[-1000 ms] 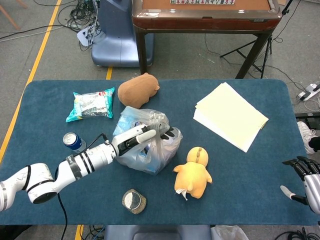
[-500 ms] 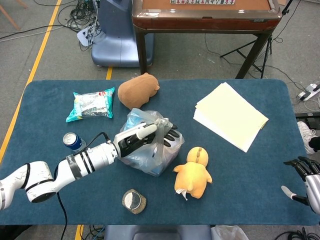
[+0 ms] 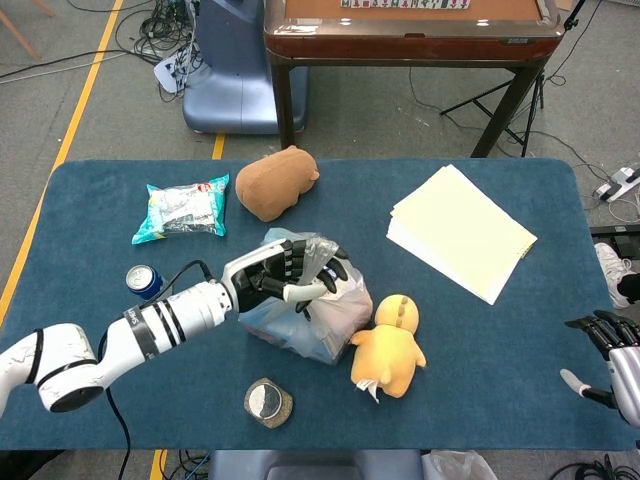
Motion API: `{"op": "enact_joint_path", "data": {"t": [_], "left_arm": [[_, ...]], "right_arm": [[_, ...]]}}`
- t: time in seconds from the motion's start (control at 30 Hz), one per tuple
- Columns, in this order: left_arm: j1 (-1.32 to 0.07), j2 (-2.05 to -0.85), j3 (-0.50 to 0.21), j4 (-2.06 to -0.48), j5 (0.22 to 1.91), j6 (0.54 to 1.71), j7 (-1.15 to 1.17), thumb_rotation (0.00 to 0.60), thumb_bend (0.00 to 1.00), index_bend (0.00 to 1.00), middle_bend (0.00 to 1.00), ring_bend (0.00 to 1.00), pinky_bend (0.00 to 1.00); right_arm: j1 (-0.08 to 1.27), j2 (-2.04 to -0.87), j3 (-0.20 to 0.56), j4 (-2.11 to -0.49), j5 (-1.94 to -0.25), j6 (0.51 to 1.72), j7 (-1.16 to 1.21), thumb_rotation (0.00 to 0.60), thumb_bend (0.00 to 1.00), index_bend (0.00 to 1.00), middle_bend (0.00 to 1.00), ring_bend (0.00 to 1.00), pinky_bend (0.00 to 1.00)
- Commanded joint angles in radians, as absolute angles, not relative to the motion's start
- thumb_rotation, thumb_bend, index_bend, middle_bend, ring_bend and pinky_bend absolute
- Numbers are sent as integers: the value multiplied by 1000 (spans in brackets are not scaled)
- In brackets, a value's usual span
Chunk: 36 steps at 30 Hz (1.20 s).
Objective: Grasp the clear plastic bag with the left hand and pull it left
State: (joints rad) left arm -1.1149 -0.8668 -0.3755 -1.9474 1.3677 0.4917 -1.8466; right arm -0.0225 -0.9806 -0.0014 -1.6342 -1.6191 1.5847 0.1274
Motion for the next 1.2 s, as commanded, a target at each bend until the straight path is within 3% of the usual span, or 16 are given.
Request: {"op": "enact_joint_path", "data": {"t": [0.03, 0.23, 0.53, 0.87, 1.07, 1.2], "left_arm": [[-1108, -846, -395, -1966, 1343, 471, -1831, 600, 203, 367, 475, 524, 857], [-1092, -801, -443, -1991, 1287, 434, -1794, 600, 219, 487, 600, 658, 994], [-1079, -733, -494, -2026, 1111, 406, -1650, 600, 352, 665, 807, 832, 1000], [-1014, -587, -562, -2114, 915, 471, -1462, 600, 431, 705, 860, 876, 1000], [-1006, -491, -624, -2091, 821, 313, -1451, 600, 445, 695, 865, 892, 1000], [-984, -469, -670, -2055, 782, 269, -1440, 600, 445, 694, 865, 892, 1000]], "right_arm": [[-21, -980, 0, -1635, -1621, 1584, 128, 600, 145, 299, 302, 163, 211], [-16, -982, 2, -1636, -1624, 1582, 128, 600, 145, 299, 302, 163, 211], [-16, -983, 3, -1633, -1624, 1585, 133, 600, 145, 299, 302, 163, 211], [-19, -982, 1, -1627, -1629, 1591, 140, 600, 145, 299, 302, 163, 211], [-19, -982, 1, -1627, -1629, 1592, 141, 600, 145, 299, 302, 163, 211], [-15, -985, 2, -1628, -1630, 1587, 139, 600, 146, 299, 302, 163, 211]]}}
